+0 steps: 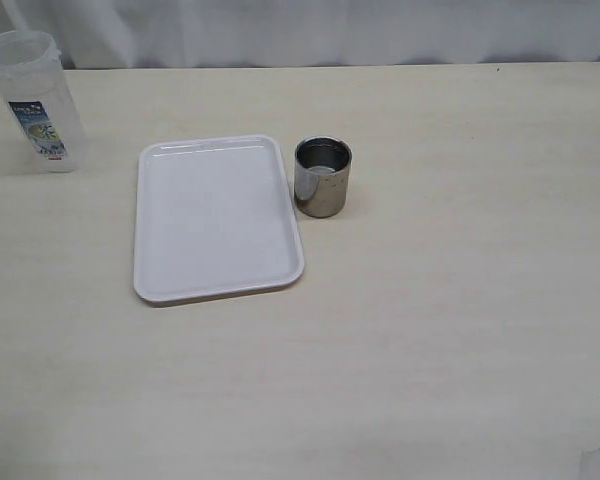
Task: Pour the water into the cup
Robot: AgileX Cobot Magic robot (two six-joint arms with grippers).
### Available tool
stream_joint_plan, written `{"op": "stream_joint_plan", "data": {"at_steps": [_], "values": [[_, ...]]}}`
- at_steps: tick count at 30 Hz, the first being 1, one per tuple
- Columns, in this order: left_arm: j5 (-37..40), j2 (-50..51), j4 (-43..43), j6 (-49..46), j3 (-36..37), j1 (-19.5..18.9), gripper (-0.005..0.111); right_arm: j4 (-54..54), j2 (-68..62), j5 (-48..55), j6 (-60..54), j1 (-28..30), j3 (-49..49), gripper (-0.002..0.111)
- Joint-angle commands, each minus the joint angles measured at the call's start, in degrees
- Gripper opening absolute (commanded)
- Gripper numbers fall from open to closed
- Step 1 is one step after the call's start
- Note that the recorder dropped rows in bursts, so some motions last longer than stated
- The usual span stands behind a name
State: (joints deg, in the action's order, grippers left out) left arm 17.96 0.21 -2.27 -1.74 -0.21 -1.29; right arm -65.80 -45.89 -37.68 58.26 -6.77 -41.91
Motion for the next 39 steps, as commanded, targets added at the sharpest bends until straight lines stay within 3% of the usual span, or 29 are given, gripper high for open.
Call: {"op": "stream_joint_plan", "data": {"at_steps": [1, 6, 8, 10, 12, 14, 15, 19, 24, 30, 39], "values": [[-0.2, -0.2, 0.0, -0.2, 0.2, -0.1, 0.0, 2.3, 0.3, -2.0, 1.0, 0.0, 0.3, 0.004], [-0.2, -0.2, 0.0, -0.2, 0.2, -0.1, 0.0, -6.0, -2.1, 0.9, 3.7, -0.1, 0.8, 0.006], [-0.2, -0.2, 0.0, -0.2, 0.2, -0.1, 0.0, -11.8, -5.1, 4.6, 8.0, -0.1, 0.8, 0.016], [-0.2, -0.2, 0.0, -0.2, 0.2, -0.1, 0.0, -13.0, -9.1, 7.4, 9.7, -0.1, 0.8, 0.04], [-0.2, -0.2, 0.0, -0.2, 0.2, -0.1, 0.0, -12.0, -13.5, 9.0, 8.7, -0.1, 0.8, 0.076], [-0.2, -0.2, 0.0, -0.2, 0.2, -0.1, 0.0, -11.2, -17.7, 9.6, 6.7, -0.1, 0.8, 0.105], [-0.2, -0.2, 0.0, -0.2, 0.2, -0.1, 0.0, -11.6, -20.3, 9.9, 6.4, -0.1, 0.8, 0.109], [-0.2, -0.2, 0.1, -0.2, 0.2, -0.1, 0.0, -9.4, -30.9, 9.0, 0.4, -0.1, 0.8, 0.108], [-0.2, -0.2, 0.1, -0.2, 0.2, -0.1, 0.0, 3.6, -45.1, 3.0, -23.7, -0.1, 0.8, 0.108], [-0.2, -0.2, 0.1, -0.2, 0.2, -0.1, 0.0, 18.0, -67.2, -21.0, -52.1, 0.3, -0.6, 0.108], [-0.2, -0.2, 0.1, -0.2, 0.2, -0.1, 0.0, 14.5, -83.1, -25.4, -48.0, 0.1, -13.5, 0.108]]}}
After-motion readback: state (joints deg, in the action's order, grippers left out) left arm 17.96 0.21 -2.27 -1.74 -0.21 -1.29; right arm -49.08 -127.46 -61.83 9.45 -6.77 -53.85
